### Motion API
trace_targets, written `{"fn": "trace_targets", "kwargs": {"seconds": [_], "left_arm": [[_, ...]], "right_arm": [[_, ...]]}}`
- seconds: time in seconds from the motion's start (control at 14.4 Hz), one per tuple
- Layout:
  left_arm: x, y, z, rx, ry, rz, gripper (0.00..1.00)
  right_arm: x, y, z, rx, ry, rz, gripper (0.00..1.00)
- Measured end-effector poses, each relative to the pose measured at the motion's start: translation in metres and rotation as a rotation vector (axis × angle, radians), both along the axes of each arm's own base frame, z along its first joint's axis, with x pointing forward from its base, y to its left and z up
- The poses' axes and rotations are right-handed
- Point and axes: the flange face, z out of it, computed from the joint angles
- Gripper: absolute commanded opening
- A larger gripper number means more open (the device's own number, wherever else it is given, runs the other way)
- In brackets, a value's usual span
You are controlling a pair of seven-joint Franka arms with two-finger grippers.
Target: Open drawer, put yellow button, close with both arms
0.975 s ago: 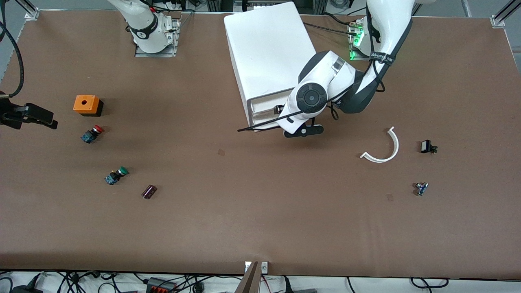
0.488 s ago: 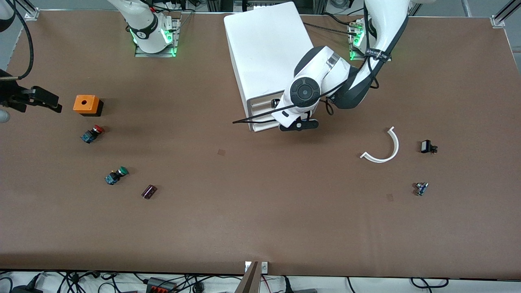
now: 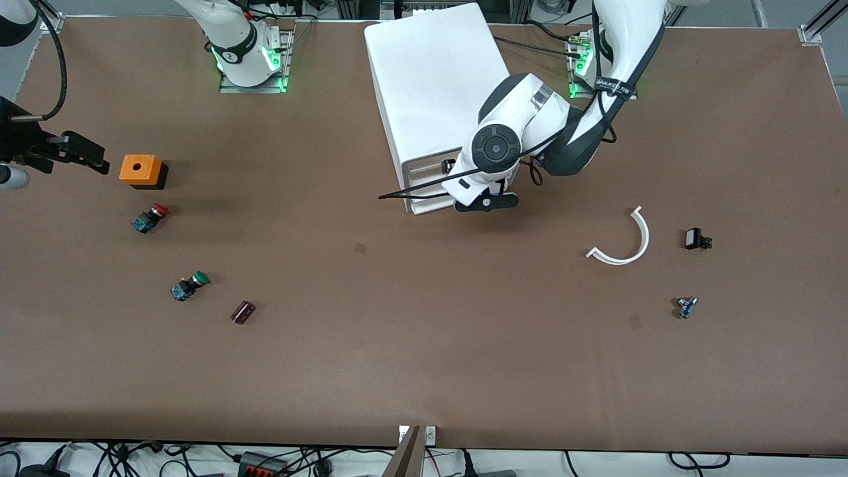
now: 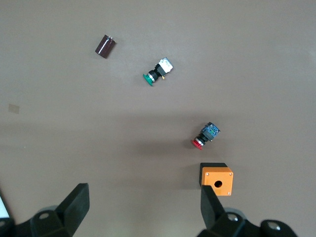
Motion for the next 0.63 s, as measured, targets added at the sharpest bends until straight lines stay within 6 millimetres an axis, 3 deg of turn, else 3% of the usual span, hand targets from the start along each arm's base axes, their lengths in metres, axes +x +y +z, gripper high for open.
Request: {"fn": "trace_targets", "kwargs": {"seconds": [0.14, 0.28, 0.42, 0.63], "left_arm": [[0.014, 0.01, 0.009, 0.072, -0.113, -0.059, 1.0], [0.042, 0.03, 0.033, 0.148, -0.25, -0.095, 1.0], [0.078, 0.067, 0.062, 0.17, -0.332, -0.073, 1.0], [0.136, 0.148, 0.108, 0.113, -0.392, -0.156, 1.0]], "right_arm": [[-0.001, 0.0, 0.0, 0.0, 0.005, 0.0, 1.0], [-0.001, 0.0, 0.0, 0.0, 0.006, 0.0, 1.0], [-0.001, 0.0, 0.0, 0.0, 0.005, 0.0, 1.0], [-0.001, 0.001, 0.0, 0.0, 0.005, 0.001, 1.0]]}}
